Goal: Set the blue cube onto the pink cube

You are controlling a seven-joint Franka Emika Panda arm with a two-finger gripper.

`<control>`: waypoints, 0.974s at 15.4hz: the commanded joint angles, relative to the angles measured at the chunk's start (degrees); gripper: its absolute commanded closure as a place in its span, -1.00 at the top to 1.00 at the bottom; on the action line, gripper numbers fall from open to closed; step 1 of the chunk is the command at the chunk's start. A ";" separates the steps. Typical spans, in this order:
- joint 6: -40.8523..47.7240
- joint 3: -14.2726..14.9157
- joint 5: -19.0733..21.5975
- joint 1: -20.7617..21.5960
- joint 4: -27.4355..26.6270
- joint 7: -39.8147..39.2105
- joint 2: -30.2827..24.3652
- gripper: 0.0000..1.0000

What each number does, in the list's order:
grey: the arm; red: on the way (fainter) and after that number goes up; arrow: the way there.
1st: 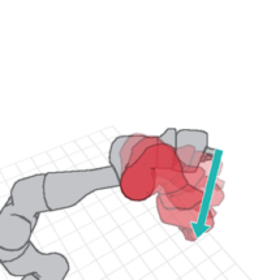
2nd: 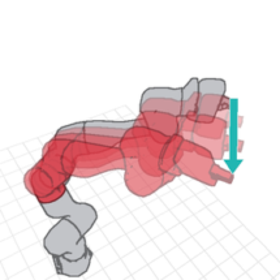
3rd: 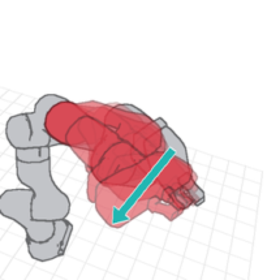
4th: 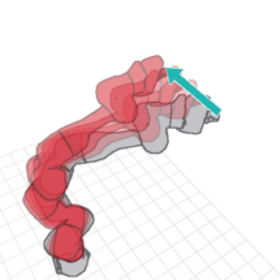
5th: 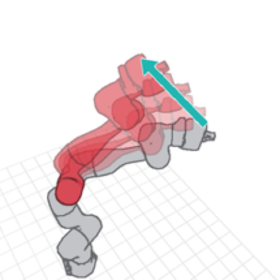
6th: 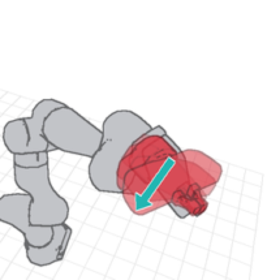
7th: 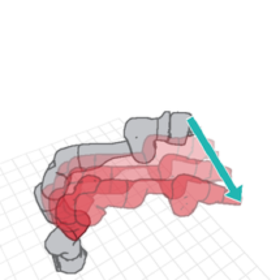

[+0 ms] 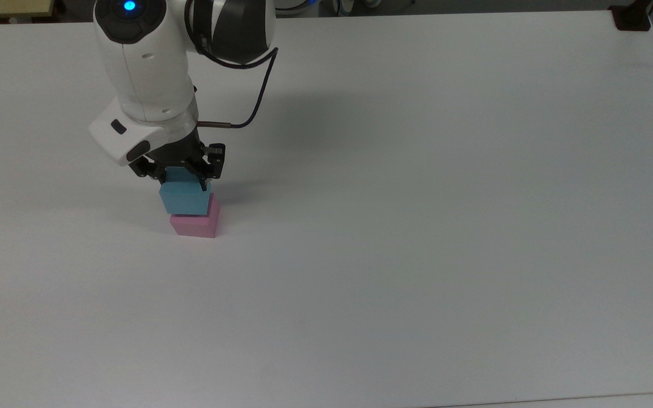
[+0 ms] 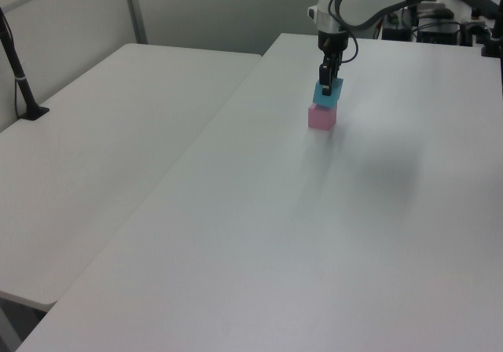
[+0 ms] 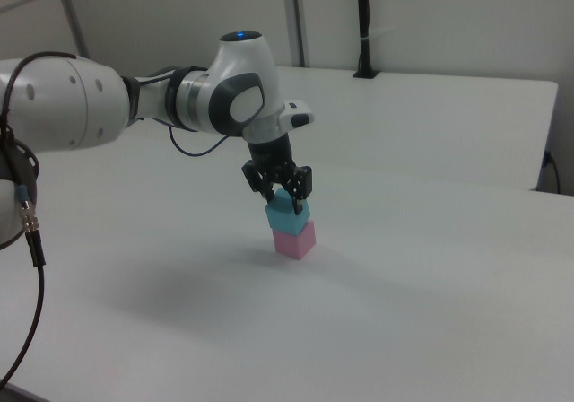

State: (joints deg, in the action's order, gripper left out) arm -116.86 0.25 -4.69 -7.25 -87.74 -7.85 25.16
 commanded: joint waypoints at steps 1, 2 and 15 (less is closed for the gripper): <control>-2.40 0.19 0.39 -0.05 1.43 -0.59 1.73 0.33; -2.49 0.19 0.39 -0.05 1.35 -0.59 1.73 0.86; 8.11 -0.16 -0.23 6.97 0.47 13.02 -8.36 1.00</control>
State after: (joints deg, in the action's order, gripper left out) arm -115.63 -0.53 -4.69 -4.74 -85.47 -0.02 22.60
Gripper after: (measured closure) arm 0.000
